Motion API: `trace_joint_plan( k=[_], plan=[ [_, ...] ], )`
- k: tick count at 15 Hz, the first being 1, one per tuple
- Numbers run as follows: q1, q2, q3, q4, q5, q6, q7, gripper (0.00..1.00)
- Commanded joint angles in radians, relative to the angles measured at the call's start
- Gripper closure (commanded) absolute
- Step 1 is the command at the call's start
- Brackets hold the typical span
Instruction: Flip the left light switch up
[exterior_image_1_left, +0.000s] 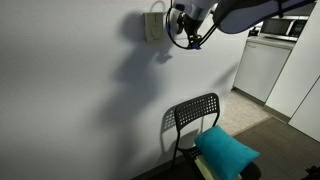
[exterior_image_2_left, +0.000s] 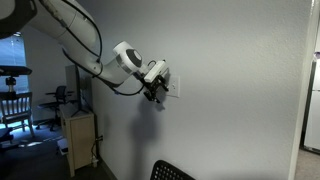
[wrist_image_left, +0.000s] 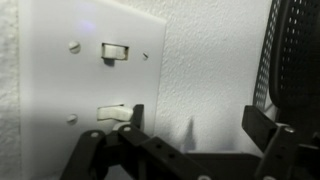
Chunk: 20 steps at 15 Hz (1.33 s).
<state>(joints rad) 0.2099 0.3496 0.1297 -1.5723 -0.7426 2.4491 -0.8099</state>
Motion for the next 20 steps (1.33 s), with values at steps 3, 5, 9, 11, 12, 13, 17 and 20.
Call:
trace_joint_plan(
  k=[3,5,9,11,12,13,17,20],
  plan=[
    [0.032,-0.007,-0.008,0.087,-0.093,-0.054,0.041,0.00],
    [0.040,-0.010,-0.004,0.101,-0.103,-0.083,0.048,0.00],
    [0.044,-0.015,0.006,0.124,-0.098,-0.098,0.045,0.00],
    [0.035,-0.046,0.023,0.094,-0.039,-0.122,0.043,0.00],
    [0.035,-0.073,0.025,0.068,-0.018,-0.142,0.064,0.00],
    [0.032,-0.096,0.031,0.047,0.014,-0.155,0.072,0.00],
    [0.037,-0.209,0.029,-0.054,0.064,-0.220,0.205,0.00],
    [0.035,-0.180,0.038,-0.006,0.060,-0.227,0.216,0.00]
  ],
)
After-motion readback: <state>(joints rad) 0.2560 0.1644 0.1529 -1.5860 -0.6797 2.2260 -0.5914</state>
